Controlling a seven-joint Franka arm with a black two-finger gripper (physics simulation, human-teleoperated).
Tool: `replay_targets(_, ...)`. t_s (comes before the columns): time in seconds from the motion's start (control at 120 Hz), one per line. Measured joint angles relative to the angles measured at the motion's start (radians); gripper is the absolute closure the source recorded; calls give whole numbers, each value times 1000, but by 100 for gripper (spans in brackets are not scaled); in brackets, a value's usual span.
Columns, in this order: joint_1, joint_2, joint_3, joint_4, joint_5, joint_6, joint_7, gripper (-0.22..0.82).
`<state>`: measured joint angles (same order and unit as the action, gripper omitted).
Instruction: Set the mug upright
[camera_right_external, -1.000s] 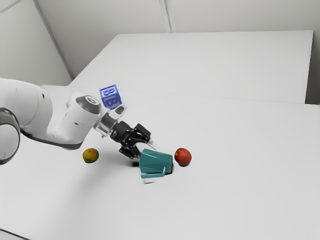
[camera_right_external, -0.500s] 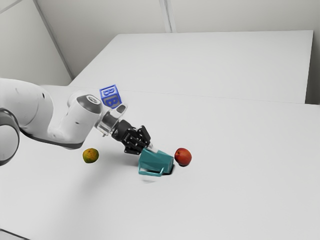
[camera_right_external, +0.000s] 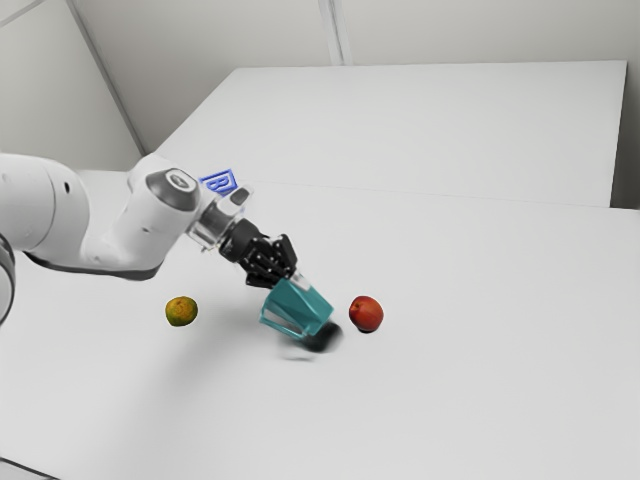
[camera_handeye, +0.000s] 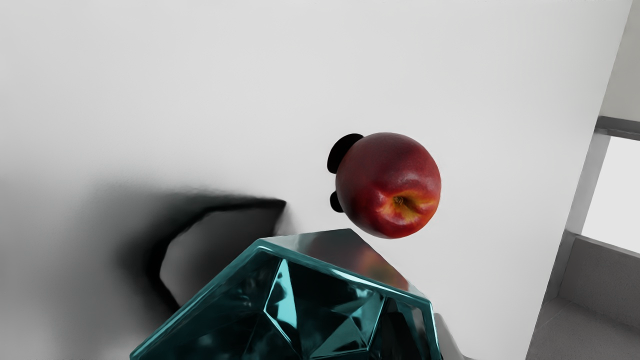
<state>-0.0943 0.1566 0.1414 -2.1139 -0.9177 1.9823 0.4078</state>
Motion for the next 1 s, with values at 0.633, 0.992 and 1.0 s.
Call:
replay_targets(0.633, -86, -59, -1, 42, 651, 226, -137, 78)
replay_targets(0.992, -122, -52, 0, 39, 847, 337, -235, 78)
replay_targets(1.0, -122, -52, 0, 39, 849, 338, -237, 78)
